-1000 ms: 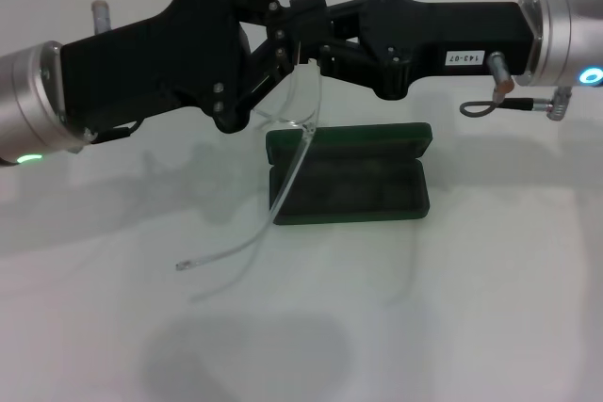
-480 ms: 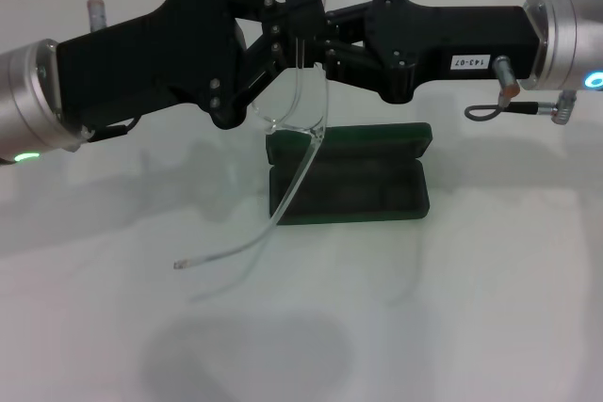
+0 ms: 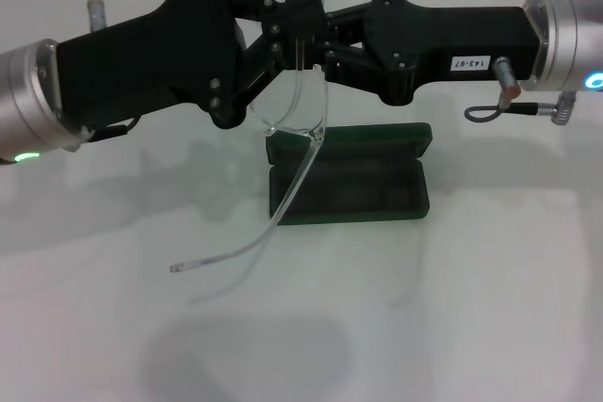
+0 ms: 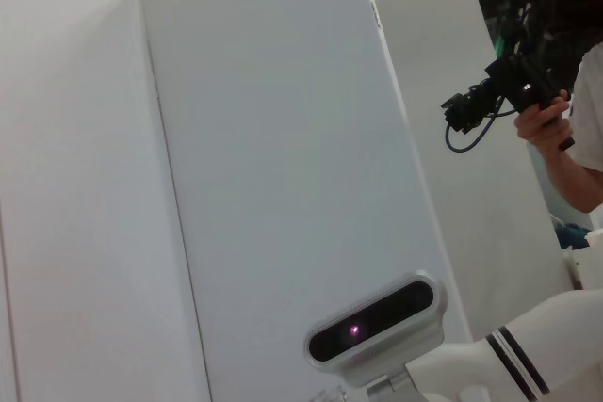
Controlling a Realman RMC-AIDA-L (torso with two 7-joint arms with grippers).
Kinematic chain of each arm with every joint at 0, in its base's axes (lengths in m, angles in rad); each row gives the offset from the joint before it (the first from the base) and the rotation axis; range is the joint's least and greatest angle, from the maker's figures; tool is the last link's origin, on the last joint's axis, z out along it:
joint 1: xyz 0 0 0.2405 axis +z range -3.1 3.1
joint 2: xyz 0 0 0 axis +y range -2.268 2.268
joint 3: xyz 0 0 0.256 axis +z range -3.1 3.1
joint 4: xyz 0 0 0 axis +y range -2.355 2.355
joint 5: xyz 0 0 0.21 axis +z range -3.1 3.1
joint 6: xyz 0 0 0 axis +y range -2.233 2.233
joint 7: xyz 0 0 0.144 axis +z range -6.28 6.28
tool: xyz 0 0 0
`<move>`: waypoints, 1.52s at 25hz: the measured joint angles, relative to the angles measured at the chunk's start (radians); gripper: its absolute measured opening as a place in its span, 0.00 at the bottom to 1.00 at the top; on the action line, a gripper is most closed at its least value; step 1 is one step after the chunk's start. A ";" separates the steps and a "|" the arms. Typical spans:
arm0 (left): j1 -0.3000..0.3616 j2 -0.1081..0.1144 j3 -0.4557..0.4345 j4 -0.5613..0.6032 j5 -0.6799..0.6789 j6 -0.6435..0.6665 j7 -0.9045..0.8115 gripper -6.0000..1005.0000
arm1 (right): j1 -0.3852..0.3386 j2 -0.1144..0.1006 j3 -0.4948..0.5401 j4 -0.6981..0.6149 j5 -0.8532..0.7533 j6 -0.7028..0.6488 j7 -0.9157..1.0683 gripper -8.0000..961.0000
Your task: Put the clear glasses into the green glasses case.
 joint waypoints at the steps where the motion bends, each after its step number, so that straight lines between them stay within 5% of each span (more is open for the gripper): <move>1: 0.000 0.000 0.000 0.000 0.000 0.000 0.000 0.03 | 0.000 0.000 0.000 0.000 0.000 0.000 0.000 0.11; 13: 0.009 0.001 -0.002 0.001 -0.006 0.002 0.001 0.03 | -0.020 -0.004 0.007 -0.009 -0.001 0.026 -0.018 0.11; 26: 0.025 0.007 -0.002 0.013 -0.032 0.013 -0.012 0.03 | -0.121 -0.005 0.088 -0.117 0.050 0.099 -0.080 0.10; 38: 0.079 0.036 -0.021 0.082 -0.137 0.065 -0.062 0.03 | -0.191 -0.004 0.109 -0.222 0.071 0.203 -0.111 0.10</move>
